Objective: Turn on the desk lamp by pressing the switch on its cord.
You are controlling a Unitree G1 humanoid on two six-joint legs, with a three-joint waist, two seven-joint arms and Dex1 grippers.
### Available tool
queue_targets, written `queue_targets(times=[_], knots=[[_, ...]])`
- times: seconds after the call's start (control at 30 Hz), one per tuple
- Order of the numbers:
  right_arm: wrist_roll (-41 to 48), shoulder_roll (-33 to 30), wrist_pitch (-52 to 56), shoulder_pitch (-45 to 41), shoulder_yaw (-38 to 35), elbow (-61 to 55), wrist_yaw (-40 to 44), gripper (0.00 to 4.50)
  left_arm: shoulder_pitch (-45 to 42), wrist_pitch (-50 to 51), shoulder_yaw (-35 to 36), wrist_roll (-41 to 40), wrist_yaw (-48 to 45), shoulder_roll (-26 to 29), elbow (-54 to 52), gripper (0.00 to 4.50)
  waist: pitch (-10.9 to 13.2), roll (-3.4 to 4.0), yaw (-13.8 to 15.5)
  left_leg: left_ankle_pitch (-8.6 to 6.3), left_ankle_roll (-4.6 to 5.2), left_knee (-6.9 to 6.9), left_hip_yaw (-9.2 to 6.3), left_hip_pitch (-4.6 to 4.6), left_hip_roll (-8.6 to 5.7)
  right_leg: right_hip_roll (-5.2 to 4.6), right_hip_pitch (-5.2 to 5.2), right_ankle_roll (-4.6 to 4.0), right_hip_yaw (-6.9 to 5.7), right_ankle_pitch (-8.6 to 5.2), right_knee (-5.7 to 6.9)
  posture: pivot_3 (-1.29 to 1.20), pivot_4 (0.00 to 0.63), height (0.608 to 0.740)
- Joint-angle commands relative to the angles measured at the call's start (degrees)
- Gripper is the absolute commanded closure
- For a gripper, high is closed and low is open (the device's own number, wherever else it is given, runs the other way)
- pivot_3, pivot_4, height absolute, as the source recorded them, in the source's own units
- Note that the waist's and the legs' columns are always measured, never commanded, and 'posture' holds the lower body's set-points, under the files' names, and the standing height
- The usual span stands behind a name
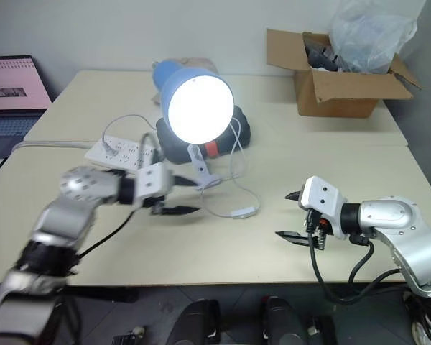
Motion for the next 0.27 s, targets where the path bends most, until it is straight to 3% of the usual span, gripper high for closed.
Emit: queue_targets(times=[0.03,0.27], knots=[[1.6,-0.5,-3.7,1.1,-4.6,0.1,1.1,0.0,3.8,7.0,6.3,-6.6,-0.6,3.4,-7.9,1.47,0.0,0.0,0.5,0.0,0.0,0.0,0.01,0.0,-0.01,-0.02,0.0,0.0,0.0,0.0,-0.01,0.0,0.15,0.74],[3.4,-0.9,-8.2,2.3,-7.1,2.2,4.0,0.0,13.4,11.3,13.6,-9.9,5.0,3.5,-12.5,1.47,0.0,0.0,0.8,0.0,0.0,0.05,0.01,0.02,-0.07,-0.15,0.08,0.01,-0.02,0.01,-0.06,0.0,0.15,0.74]])
